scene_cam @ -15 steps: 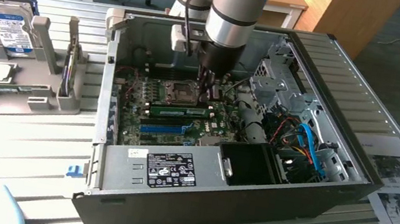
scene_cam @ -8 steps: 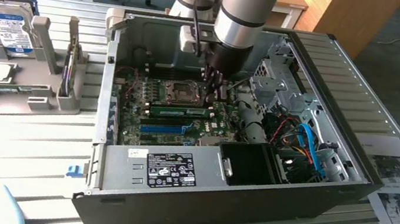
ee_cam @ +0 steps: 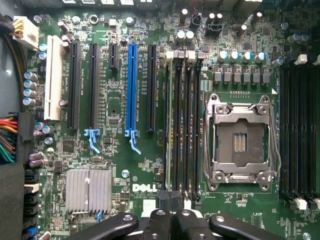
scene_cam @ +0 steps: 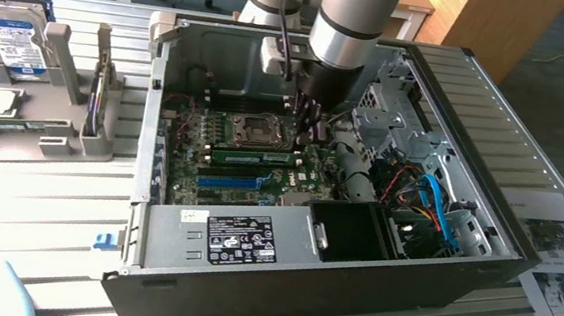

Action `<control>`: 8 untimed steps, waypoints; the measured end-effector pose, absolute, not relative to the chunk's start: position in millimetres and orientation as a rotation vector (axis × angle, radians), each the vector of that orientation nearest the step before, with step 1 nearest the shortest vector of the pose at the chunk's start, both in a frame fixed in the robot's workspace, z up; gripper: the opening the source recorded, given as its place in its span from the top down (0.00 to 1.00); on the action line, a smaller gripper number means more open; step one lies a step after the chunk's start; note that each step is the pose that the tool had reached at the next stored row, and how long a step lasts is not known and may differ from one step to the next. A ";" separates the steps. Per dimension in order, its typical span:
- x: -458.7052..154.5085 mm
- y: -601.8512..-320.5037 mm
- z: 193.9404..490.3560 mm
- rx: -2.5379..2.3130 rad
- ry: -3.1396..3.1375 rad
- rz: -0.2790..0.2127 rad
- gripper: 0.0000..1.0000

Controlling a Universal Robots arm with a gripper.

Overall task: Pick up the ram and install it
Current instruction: 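Press down the ram until it locks into place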

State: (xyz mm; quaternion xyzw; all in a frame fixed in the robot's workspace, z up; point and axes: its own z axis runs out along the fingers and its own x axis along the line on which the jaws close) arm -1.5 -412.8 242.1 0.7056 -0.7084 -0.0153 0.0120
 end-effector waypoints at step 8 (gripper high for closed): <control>-1.2 -412.7 241.5 2.200 -2.209 -0.048 0.91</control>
